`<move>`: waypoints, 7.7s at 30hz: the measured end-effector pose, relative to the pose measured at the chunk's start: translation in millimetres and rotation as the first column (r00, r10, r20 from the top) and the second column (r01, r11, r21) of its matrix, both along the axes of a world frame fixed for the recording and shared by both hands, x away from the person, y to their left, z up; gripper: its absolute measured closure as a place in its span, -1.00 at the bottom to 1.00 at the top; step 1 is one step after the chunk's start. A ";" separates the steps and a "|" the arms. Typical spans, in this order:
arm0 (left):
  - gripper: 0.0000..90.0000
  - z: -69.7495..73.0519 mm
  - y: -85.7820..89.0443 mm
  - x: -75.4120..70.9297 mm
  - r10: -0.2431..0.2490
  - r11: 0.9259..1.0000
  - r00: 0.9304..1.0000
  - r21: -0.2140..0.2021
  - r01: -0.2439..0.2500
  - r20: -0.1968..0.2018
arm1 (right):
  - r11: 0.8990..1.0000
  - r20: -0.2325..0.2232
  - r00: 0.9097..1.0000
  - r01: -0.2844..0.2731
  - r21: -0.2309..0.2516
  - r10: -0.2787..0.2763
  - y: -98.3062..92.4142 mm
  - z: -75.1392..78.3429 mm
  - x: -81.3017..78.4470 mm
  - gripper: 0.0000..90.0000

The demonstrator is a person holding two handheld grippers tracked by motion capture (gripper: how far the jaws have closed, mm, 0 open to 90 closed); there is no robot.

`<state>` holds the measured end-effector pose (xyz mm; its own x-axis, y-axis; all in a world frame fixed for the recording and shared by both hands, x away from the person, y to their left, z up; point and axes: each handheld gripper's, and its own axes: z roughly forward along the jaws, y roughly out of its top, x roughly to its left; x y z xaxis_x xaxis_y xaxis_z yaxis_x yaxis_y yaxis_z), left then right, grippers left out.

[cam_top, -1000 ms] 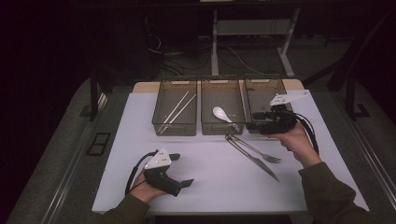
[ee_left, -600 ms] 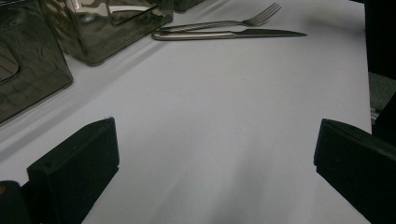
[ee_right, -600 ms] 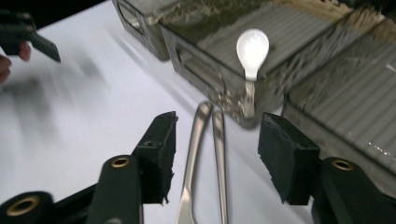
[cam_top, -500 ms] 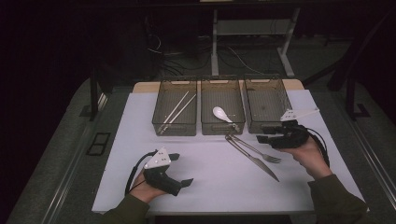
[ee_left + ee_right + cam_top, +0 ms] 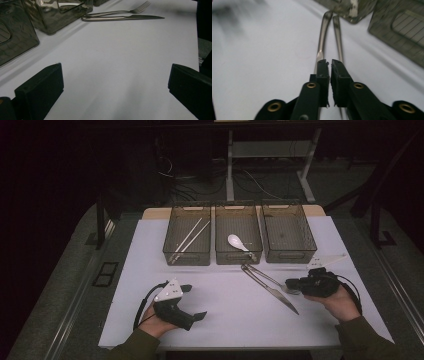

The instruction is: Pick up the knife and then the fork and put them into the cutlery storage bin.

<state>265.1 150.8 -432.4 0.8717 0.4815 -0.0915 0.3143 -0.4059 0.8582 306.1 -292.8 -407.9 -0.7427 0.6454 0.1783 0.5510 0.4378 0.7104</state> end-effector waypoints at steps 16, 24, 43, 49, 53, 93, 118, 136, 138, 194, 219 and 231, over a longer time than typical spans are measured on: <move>-1.00 0.8 -0.5 -0.3 -0.004 1.000 1.000 0.001 0.004 0.008 | 0.990 -0.052 0.999 -0.002 -0.138 -0.005 3.1 -24.1 -17.0 0.99; -1.00 0.7 -0.7 -0.4 -0.003 1.000 1.000 0.000 0.003 0.004 | 0.983 -0.035 0.998 0.039 -0.178 -0.046 -4.8 -24.5 -11.8 0.99; -1.00 0.4 -1.5 -0.1 -0.006 1.000 1.000 0.003 0.006 0.004 | 0.989 -0.029 0.995 0.093 -0.113 -0.097 -17.9 -8.7 11.7 0.72; -1.00 0.3 -1.6 0.0 -0.007 1.000 1.000 0.004 0.007 0.002 | 0.991 -0.024 0.999 0.035 -0.129 -0.039 -1.8 -6.8 32.1 0.60; -1.00 0.5 -1.0 0.2 -0.005 1.000 1.000 0.002 0.005 0.003 | 0.975 -0.050 0.998 -0.045 -0.216 0.035 15.0 -7.5 47.9 0.57; -1.00 0.2 -0.6 0.1 -0.013 1.000 1.000 0.004 0.013 0.002 | 0.774 -0.260 0.953 -0.279 -0.569 0.152 75.6 -9.6 88.8 0.89; -1.00 -2.1 2.4 2.1 -0.009 1.000 1.000 0.012 0.009 0.000 | 0.936 -0.109 0.985 -0.158 -0.314 0.130 26.5 26.8 55.7 0.89; -1.00 -2.9 6.6 4.2 -0.009 1.000 1.000 0.012 0.009 -0.001 | 0.984 -0.040 0.999 -0.030 -0.178 0.023 9.8 65.2 77.6 0.89; -1.00 -3.0 6.6 4.4 -0.009 1.000 1.000 0.012 0.009 -0.001 | 0.985 -0.032 0.999 -0.010 -0.174 0.005 7.7 69.5 82.0 0.89; -1.00 -4.2 5.0 3.9 -0.027 0.999 1.000 0.017 0.027 -0.010 | 0.948 0.045 0.966 0.259 -0.184 -0.255 -16.0 16.7 176.5 0.88; -1.00 -4.5 4.2 3.6 -0.027 1.000 1.000 0.015 0.027 -0.009 | 0.941 -0.005 0.973 0.222 -0.256 -0.230 -7.5 10.5 174.4 0.66; -1.00 -3.6 3.0 2.7 -0.033 0.999 0.999 0.026 0.033 -0.004 | 0.954 0.017 0.957 0.291 -0.065 -0.291 -24.2 39.6 152.2 0.09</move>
<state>267.8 153.8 -436.1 0.8869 0.4546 -0.0822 0.3031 -0.4384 0.8461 458.3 -317.0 -368.3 -0.5220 0.8441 0.1230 0.6565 0.3055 0.6897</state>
